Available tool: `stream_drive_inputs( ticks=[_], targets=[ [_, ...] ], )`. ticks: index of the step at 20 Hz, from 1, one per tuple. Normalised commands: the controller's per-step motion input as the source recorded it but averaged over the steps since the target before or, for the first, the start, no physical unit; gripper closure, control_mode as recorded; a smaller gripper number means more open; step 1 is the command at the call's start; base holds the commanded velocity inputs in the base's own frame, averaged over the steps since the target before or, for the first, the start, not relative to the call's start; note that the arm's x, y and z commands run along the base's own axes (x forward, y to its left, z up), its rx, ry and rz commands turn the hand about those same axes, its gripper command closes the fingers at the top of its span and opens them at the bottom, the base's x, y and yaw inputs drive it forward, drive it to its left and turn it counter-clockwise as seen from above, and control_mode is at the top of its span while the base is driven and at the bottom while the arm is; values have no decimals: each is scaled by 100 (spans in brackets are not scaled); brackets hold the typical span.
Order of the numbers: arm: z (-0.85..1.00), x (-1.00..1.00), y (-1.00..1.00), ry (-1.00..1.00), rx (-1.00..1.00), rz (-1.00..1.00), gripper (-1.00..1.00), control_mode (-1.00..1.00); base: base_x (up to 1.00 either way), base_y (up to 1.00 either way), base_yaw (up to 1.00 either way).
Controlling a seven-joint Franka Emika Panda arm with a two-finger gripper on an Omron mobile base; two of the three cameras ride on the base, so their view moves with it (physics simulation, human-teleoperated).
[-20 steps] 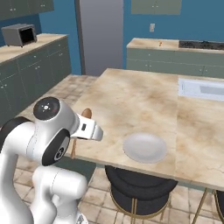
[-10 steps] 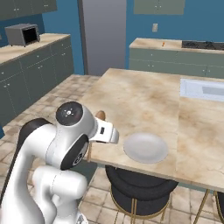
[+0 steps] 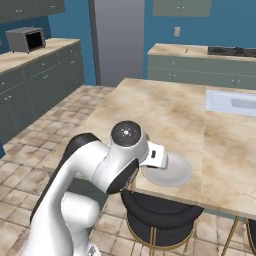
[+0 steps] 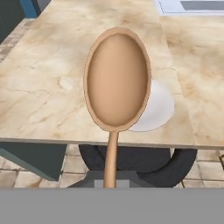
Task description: Take the fork and place it on the left side of the plate. Then take the spoon and place it on the right side of the plate. Make sure they're directly next to the plate.
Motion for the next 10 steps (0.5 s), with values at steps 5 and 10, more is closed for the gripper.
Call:
stream_drive_inputs(
  ticks=[5, 10],
  targets=[
    [-42, 44, -71, 19, -1, 0, 100, -100, 0, 0, 0],
    [-44, 41, -67, 16, -2, 0, 100, -100, 0, 0, 0]
  ],
)
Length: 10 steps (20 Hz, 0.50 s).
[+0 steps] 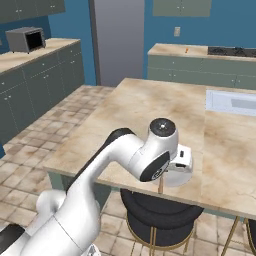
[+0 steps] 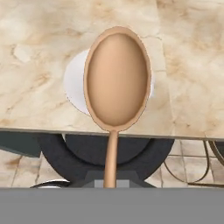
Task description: Take the fork and place it on the left side of the plate. Then take the spoon and place it on the right side of the plate. Make sure they're directly next to the plate.
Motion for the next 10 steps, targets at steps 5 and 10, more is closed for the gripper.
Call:
stream_drive_inputs(
  ticks=[5, 10],
  targets=[
    [-35, 43, -56, 7, -4, 0, 100, -100, 0, 0, 0],
    [-33, 51, -42, 3, -4, 0, 100, -100, 0, 0, 0]
  ],
)
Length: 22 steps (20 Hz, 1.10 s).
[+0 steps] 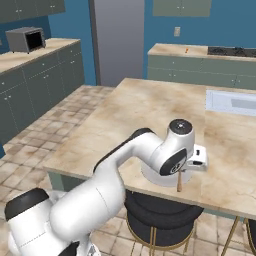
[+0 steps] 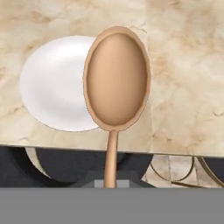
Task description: Take the fork and place it on the left side of the plate. Then take the spoon and place it on the right side of the plate. Make sure they're directly next to the plate.
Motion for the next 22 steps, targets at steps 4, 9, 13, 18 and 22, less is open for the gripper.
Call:
stream_drive_inputs(
  ticks=[4, 9, 13, 18, 22],
  targets=[
    [-35, 52, -33, 1, -2, 0, 100, -100, 0, 0, 0],
    [-38, 51, -18, 1, -2, 0, 100, -100, 0, 0, 0],
    [-25, 39, -23, 0, 0, 0, 100, -100, 0, 0, 0],
    [-20, 28, -25, 0, 0, 0, 100, -100, 0, 0, 0],
    [-23, 23, -20, 2, 0, 0, 100, -100, 0, 0, 0]
  ],
)
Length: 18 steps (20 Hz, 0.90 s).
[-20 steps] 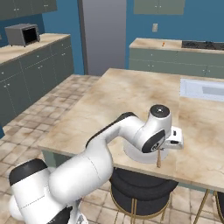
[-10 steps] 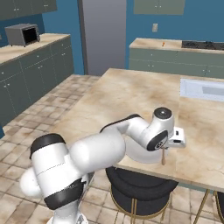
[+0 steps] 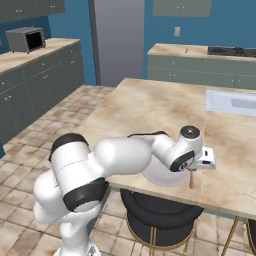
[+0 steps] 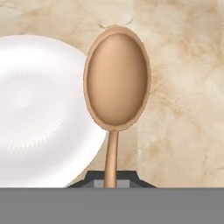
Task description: Take the fork and place it on the left side of the plate. Then take the spoon and place it on the right side of the plate. Make sure they're directly next to the plate.
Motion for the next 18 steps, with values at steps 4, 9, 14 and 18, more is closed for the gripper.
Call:
stream_drive_inputs(
  ticks=[4, 9, 14, 18],
  targets=[
    [-21, 26, -13, 3, 0, 0, 100, -100, 0, 0, 0],
    [-20, 26, -11, 1, 0, 0, 100, -100, 0, 0, 0],
    [-19, 15, -15, 1, 0, 0, 100, -100, 0, 0, 0],
    [-18, 11, -19, 1, 0, 0, 100, -100, 0, 0, 0]
  ],
)
